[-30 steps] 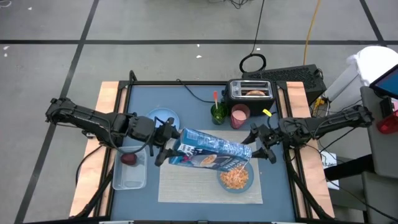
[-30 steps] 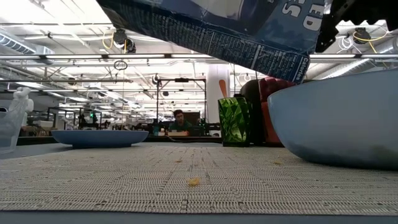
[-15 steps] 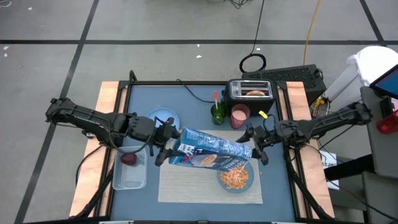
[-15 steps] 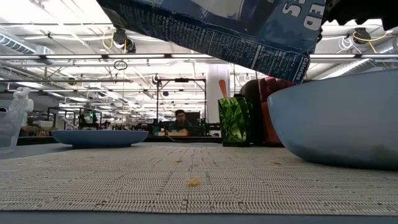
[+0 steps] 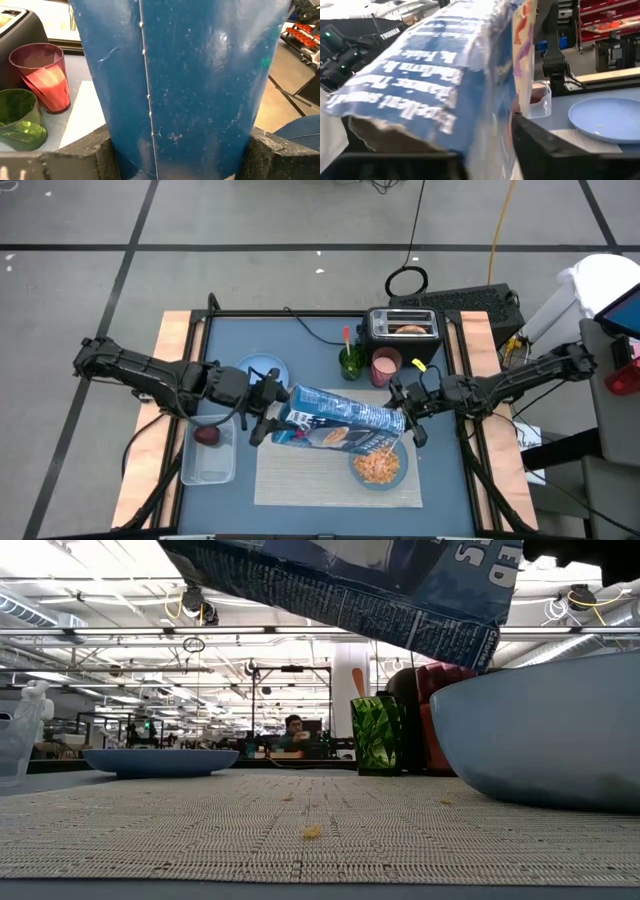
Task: Arrange a breakfast setting
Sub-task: Pour the cereal into the blue bowl
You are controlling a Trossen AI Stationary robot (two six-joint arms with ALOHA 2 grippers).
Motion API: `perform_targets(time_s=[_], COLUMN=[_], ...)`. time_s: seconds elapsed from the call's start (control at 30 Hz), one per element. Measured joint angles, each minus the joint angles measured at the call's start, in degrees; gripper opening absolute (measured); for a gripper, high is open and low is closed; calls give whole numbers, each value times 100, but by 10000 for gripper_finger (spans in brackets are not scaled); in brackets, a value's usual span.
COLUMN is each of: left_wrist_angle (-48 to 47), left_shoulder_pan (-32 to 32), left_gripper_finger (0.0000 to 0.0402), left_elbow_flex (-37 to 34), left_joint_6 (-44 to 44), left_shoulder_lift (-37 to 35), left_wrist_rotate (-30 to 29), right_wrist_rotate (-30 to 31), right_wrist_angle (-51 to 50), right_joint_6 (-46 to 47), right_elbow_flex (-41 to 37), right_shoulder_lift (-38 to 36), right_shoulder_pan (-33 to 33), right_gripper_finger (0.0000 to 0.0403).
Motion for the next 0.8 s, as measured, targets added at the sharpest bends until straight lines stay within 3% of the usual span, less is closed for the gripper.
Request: perform_targets(time_s=[0.13, 0.47, 0.8], left_wrist_angle=[-13, -107, -630], left_shoulder_pan=[0, 0, 2], left_gripper_finger=[278, 278, 278], left_elbow_flex=[0, 0, 2], left_joint_6=[3, 13, 205], left_shoulder_lift=[0, 0, 2], left_wrist_rotate=[1, 10, -2], right_wrist_rotate=[4, 67, 326], right_wrist_angle=[224, 954, 1033], right_joint_6=[8, 363, 605], right_elbow_flex=[0, -4, -4], right_shoulder_lift=[30, 33, 150], right_shoulder_pan=[0, -2, -4], right_gripper_finger=[9, 2, 1])
